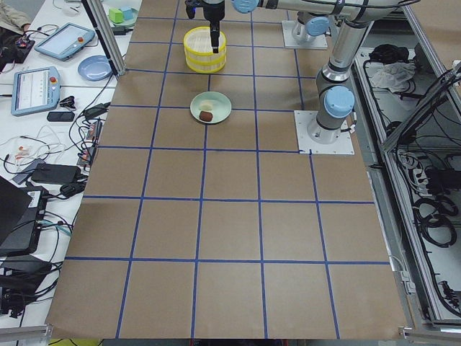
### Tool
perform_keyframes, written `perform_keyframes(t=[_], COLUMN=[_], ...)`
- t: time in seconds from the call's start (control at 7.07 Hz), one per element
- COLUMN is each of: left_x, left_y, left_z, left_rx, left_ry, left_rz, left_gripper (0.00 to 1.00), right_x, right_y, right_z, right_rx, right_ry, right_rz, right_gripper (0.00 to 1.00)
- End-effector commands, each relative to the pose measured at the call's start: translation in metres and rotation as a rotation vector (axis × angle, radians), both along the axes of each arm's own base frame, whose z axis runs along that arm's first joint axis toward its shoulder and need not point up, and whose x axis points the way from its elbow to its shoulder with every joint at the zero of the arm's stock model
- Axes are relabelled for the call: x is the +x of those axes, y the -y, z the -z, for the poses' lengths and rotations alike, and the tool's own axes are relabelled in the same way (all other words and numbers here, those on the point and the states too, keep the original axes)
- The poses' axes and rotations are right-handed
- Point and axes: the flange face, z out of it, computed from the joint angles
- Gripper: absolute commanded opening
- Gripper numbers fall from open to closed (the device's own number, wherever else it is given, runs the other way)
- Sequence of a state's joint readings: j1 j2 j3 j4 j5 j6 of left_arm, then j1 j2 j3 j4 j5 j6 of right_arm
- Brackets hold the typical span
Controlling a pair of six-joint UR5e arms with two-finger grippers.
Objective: Place buns in different layers of steamer
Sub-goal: 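Lower left gripper onto the white bun while right gripper grips the steamer lid rim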
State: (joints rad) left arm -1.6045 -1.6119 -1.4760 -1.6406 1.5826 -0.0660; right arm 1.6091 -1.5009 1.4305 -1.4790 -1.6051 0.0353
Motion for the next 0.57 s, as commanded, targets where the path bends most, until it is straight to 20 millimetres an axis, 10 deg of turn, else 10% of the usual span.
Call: perform_keyframes(t=[0.0, 0.42], left_x=[0.001, 0.008], left_y=[0.001, 0.016], left_z=[0.005, 0.078], left_rx=[0.011, 0.070], left_ry=[0.001, -0.013], left_rz=[-0.001, -0.024], left_gripper=[1.00, 1.00], right_x=[0.001, 0.001], right_y=[0.001, -0.002], right_z=[0.000, 0.006], right_rx=[-0.010, -0.008], right_ry=[0.010, 0.010], right_rz=[-0.012, -0.014], right_gripper=[1.00, 1.00])
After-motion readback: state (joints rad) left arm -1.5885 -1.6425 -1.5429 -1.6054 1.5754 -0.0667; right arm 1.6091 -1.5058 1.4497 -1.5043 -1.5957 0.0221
